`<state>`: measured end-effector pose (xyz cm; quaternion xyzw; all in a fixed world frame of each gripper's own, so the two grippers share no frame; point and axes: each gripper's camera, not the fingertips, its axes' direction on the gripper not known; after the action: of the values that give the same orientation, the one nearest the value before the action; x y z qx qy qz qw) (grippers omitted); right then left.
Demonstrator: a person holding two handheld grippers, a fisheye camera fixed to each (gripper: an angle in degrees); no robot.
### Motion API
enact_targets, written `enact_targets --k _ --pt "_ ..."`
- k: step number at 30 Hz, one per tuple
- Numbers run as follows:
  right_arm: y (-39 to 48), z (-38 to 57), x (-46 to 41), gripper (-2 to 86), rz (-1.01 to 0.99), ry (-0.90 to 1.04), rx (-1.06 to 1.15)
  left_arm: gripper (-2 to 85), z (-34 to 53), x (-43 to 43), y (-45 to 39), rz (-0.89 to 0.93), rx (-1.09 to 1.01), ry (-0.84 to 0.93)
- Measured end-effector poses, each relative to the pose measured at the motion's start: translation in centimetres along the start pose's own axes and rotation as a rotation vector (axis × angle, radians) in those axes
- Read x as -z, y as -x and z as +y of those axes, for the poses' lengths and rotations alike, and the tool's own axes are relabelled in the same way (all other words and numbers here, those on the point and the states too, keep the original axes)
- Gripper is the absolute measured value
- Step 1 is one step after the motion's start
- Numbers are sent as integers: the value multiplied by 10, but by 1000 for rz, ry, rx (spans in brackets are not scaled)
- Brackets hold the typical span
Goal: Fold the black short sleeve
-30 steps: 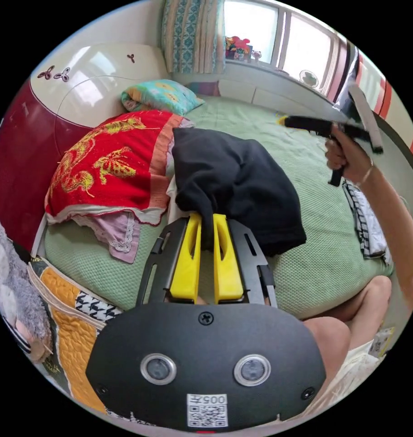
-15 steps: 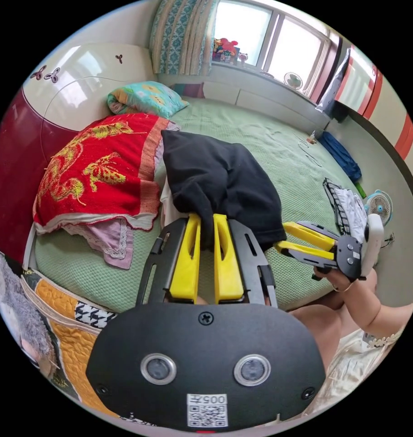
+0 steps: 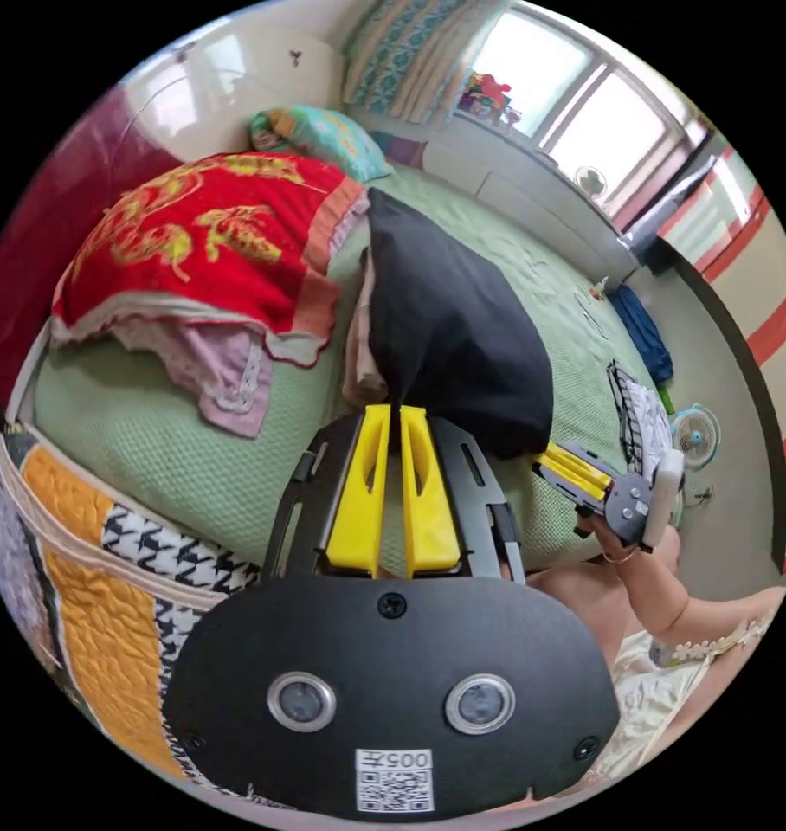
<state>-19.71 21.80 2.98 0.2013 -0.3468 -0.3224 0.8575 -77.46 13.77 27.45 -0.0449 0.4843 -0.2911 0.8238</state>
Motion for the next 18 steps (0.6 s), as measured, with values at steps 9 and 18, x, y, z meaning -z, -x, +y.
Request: enact_targets --k 9,18 --pt "-65 84 100 4 76 11 -353 -6 69 23 -121 -156 -57 -100" --pt "-165 209 243 -9 214 -79 -801 -7 136 -52 -413 50 -393 -76"
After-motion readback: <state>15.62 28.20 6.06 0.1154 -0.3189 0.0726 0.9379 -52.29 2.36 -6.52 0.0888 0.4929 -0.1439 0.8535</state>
